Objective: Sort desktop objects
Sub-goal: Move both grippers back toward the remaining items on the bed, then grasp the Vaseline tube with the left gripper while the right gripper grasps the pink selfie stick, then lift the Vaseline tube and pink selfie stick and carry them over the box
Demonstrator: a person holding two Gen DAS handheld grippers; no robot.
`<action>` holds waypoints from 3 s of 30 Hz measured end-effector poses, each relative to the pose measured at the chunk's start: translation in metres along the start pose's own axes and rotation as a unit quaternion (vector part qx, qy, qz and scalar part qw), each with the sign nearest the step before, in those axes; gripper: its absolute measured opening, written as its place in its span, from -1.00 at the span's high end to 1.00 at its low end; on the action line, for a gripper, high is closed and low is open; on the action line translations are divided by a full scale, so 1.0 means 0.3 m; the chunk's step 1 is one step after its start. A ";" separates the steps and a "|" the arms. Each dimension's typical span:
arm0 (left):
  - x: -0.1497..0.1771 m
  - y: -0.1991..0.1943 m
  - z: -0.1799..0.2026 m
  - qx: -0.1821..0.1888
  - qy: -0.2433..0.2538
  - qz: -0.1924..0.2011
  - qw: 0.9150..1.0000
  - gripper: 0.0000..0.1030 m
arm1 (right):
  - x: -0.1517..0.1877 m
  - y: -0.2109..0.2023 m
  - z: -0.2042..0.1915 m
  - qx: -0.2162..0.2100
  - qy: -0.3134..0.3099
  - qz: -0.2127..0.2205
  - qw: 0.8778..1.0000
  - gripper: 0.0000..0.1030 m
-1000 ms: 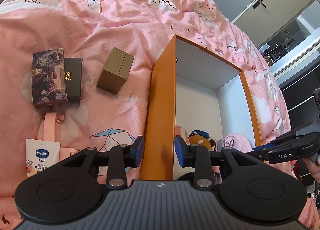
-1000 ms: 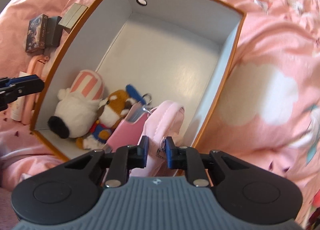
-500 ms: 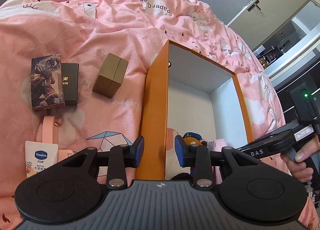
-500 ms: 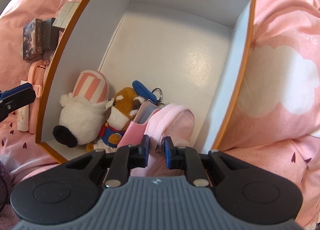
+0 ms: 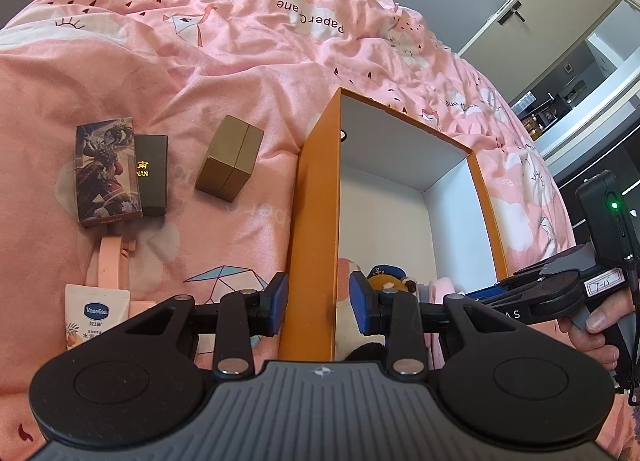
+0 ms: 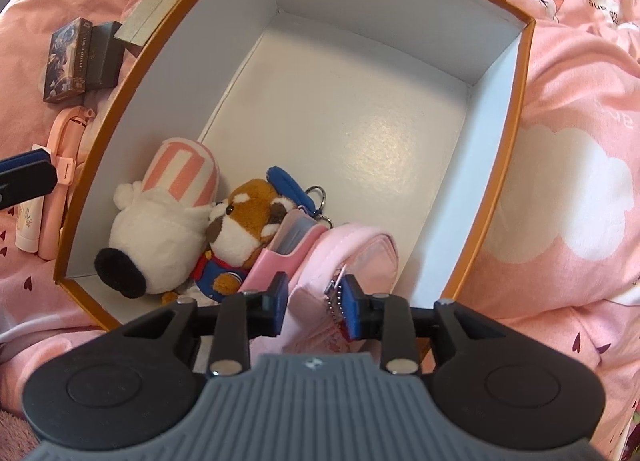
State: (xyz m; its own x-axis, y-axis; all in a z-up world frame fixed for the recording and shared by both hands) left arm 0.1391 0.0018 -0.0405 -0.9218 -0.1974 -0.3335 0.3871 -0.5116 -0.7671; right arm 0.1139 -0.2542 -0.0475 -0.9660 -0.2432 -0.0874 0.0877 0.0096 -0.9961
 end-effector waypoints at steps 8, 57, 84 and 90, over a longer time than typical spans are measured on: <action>0.000 -0.050 -0.001 -0.022 -0.003 0.027 0.999 0.27 | 0.007 -0.065 -0.045 0.015 -0.038 0.051 0.998 0.29; 0.030 0.009 -0.465 -0.179 -0.081 -0.055 0.979 -0.02 | -0.302 0.046 -0.549 -0.106 -0.130 0.211 0.963 0.08; -0.001 -0.160 -0.491 -0.193 -0.086 0.025 0.977 0.54 | -0.340 0.257 -0.787 -0.129 -0.105 0.157 0.974 0.11; -0.002 -0.165 -0.503 -0.187 -0.097 0.024 0.977 0.54 | -0.359 0.288 -0.793 -0.144 -0.086 0.164 0.972 0.11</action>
State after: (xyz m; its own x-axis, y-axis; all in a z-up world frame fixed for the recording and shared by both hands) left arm 0.1235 0.1536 -0.0850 -0.8748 -0.3866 -0.2920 0.3763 -0.1627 -0.9121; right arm 0.1677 0.0035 -0.1271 -0.8408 -0.3390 -0.4221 0.2887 0.3787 -0.8793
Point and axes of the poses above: each gripper's, at about its wrist camera, not at the fingertips, and y roughly the way its jaws point, z to its right, x to its underside, the point moved 4 cm from there along y, roughly the way its jaws point, and after that the axes turned 15 degrees about -y, right-handed, at the moved point
